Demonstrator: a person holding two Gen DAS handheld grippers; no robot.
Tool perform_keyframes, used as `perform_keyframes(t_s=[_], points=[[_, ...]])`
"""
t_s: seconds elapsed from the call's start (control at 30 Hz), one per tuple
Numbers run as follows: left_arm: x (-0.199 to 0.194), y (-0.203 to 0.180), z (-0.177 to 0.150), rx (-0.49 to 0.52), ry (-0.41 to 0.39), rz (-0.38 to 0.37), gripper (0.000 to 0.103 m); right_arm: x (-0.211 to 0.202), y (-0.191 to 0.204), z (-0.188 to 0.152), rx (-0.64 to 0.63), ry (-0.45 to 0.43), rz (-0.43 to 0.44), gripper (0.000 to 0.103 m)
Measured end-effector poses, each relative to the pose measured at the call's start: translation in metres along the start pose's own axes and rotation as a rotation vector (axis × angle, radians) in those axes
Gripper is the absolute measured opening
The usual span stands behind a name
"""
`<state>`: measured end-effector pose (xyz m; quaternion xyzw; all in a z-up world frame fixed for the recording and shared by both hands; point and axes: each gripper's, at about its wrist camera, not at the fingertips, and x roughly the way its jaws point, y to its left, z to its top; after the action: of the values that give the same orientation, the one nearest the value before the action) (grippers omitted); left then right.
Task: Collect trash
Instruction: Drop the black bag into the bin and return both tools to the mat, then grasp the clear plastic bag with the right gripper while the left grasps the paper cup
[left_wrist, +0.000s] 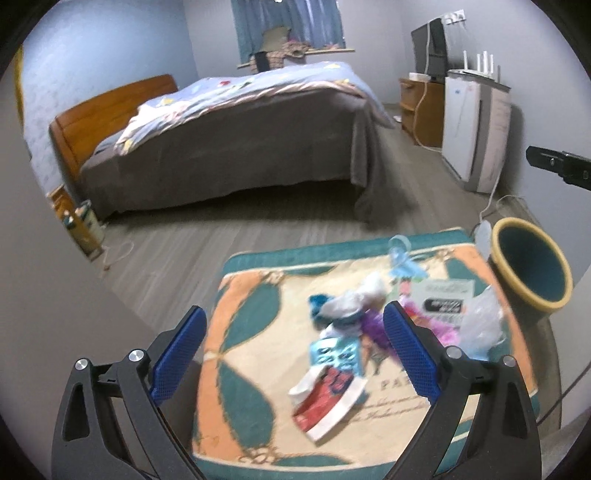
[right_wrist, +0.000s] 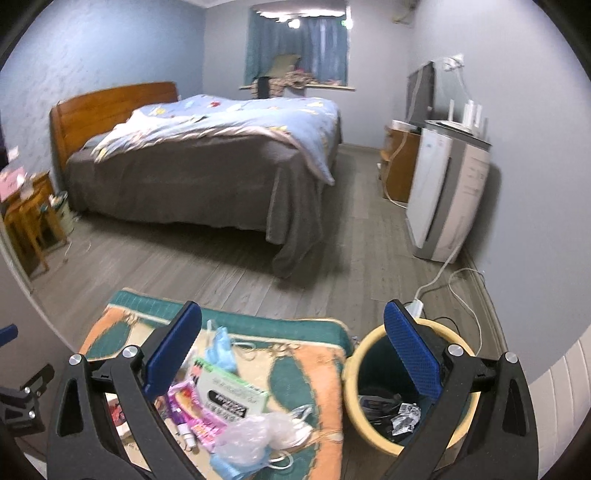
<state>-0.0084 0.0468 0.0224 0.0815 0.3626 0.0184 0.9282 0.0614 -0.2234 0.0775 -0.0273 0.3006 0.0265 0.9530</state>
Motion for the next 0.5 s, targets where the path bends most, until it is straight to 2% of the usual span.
perform_keyframes(t_s=[0.17,0.33,0.5], points=[[0.015,0.017,-0.016,-0.017,0.029,-0.014,0.096,0.01,0.026,-0.01,0.018,0.038,0.032,0.097],[0.04,0.018,-0.036,0.03,0.076,-0.001,0.096,0.027,0.041,-0.03,-0.03,0.092,-0.013,0.097],[0.056,0.019,-0.049,0.003,0.128,-0.049,0.096,0.03,0.037,-0.046,-0.043,0.137,-0.037,0.097]])
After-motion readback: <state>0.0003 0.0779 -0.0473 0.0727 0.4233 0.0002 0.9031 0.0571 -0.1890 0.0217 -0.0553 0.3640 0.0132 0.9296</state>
